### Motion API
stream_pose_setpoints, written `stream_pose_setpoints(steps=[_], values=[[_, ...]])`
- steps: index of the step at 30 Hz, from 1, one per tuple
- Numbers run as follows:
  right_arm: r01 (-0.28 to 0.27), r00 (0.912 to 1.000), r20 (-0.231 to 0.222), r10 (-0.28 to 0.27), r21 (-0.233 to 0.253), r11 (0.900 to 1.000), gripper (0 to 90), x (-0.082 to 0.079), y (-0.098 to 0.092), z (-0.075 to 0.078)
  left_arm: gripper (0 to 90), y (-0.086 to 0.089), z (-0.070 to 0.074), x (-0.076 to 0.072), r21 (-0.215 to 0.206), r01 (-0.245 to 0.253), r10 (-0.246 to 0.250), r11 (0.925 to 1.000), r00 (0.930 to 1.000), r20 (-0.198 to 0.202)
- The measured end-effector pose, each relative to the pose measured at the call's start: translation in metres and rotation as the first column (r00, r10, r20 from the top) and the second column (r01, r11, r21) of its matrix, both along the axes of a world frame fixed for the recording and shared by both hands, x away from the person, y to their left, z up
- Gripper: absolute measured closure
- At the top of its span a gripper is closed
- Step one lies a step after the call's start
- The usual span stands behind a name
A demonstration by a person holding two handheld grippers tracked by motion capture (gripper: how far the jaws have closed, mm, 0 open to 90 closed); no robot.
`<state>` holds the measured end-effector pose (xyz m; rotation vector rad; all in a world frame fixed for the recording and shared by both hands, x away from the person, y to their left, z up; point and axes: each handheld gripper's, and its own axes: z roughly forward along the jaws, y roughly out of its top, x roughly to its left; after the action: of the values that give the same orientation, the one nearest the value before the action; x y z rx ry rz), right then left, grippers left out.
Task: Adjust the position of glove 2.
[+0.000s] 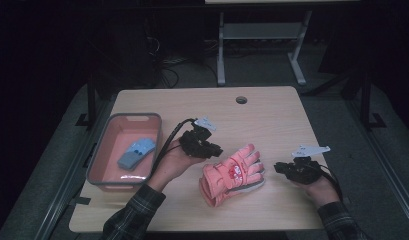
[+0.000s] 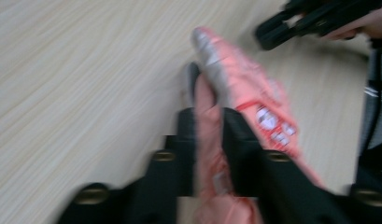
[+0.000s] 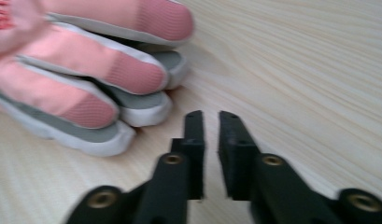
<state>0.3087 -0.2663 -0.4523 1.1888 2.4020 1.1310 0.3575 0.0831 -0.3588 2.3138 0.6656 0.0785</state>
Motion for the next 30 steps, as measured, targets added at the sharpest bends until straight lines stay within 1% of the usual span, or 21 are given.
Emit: stream_pose_setpoints(steps=[1,2,4,6,8,9,10,11,12,13,14,15,16,20,23,24,25,28,29,30], values=[[-0.014,0.9999,0.0,0.014,-0.001,1.0,86.8,-0.001,0.002,0.002,89.4,0.003,-0.002,0.0,0.011,-0.014,0.014,0.9998,0.9999,0.004],[-0.02,0.9998,-0.002,0.02,0.002,1.0,88.9,-0.002,0.004,0.003,89.7,0.005,-0.004,0.0,0.007,-0.03,0.03,0.9995,0.9996,-0.001],[-0.037,0.9993,-0.007,0.037,0.011,0.999,89.7,-0.004,0.007,0.006,89.8,0.009,-0.011,0.001,0.051,-0.051,0.05,0.9974,0.9987,0.006],[-0.057,0.9984,0.0,0.057,0.007,0.998,89.8,-0.006,0.01,0.009,89.8,0.011,-0.02,0.001,0.063,-0.063,0.064,0.996,0.9979,-0.008],[-0.074,0.9972,0.013,0.073,0.013,0.997,89.8,-0.009,0.015,0.011,89.8,0.011,-0.029,0.001,0.083,-0.068,0.07,0.9942,0.9974,-0.021],[-0.074,0.9972,0.013,0.073,0.013,0.997,89.8,-0.009,0.015,0.011,89.8,0.011,-0.029,0.001,0.083,-0.068,0.07,0.9942,0.9974,-0.021],[-0.088,0.996,0.013,0.088,0.021,0.996,89.9,-0.011,0.019,0.014,89.8,0.011,-0.04,-0.001,0.098,-0.063,0.067,0.9932,0.997,-0.038],[-0.089,0.9959,0.011,0.089,0.025,0.996,90.0,-0.012,0.02,0.015,89.8,0.011,-0.043,-0.001,0.104,-0.055,0.06,0.993,0.9971,-0.046],[-0.099,0.995,0.016,0.098,0.022,0.995,90.0,-0.012,0.021,0.016,89.8,0.011,-0.047,-0.003,0.097,-0.061,0.066,0.9934,0.9963,-0.055],[-0.101,0.9949,0.012,0.1,0.025,0.995,90.0,-0.012,0.022,0.016,89.8,0.011,-0.05,-0.005,0.109,-0.047,0.054,0.9929,0.9964,-0.065],[-0.108,0.9941,0.015,0.107,0.022,0.994,90.0,-0.013,0.024,0.017,89.8,0.011,-0.051,-0.006,0.108,-0.047,0.054,0.9931,0.9961,-0.069],[-0.111,0.9937,0.018,0.111,0.022,0.994,90.0,-0.013,0.025,0.017,89.8,0.013,-0.053,-0.007,0.11,-0.037,0.045,0.9933,0.9961,-0.076],[-0.107,0.9943,0.009,0.106,0.018,0.994,90.0,-0.013,0.026,0.017,89.8,0.013,-0.054,-0.01,0.097,-0.04,0.048,0.9945,0.9955,-0.081],[-0.102,0.9946,0.019,0.102,0.014,0.995,90.0,-0.013,0.028,0.017,89.8,0.016,-0.055,-0.021,0.089,-0.01,0.019,0.996,0.9942,-0.106],[-0.103,0.9944,0.022,0.103,0.014,0.995,90.0,-0.013,0.03,0.017,89.8,0.017,-0.058,-0.028,0.082,0.006,0.004,0.9966,0.9938,-0.111],[-0.106,0.9941,0.022,0.106,0.014,0.994,90.0,-0.013,0.03,0.017,89.8,0.017,-0.059,-0.03,0.077,0.007,0.003,0.997,0.9928,-0.119],[-0.107,0.994,0.022,0.107,0.014,0.994,90.0,-0.013,0.031,0.018,89.8,0.017,-0.06,-0.034,0.063,0.005,0.003,0.998,0.9913,-0.132],[-0.117,0.993,0.023,0.116,0.033,0.993,89.9,-0.012,0.033,0.019,89.8,0.017,-0.061,-0.042,0.059,0.029,-0.021,0.9978,0.9907,-0.134],[-0.12,0.9926,0.021,0.119,0.04,0.992,89.9,-0.012,0.034,0.021,89.8,0.016,-0.062,-0.044,0.049,0.028,-0.021,0.9984,0.9899,-0.14],[-0.121,0.9925,0.018,0.121,0.045,0.992,89.9,-0.013,0.036,0.022,89.8,0.016,-0.062,-0.047,0.049,0.034,-0.027,0.9982,0.9897,-0.141]])
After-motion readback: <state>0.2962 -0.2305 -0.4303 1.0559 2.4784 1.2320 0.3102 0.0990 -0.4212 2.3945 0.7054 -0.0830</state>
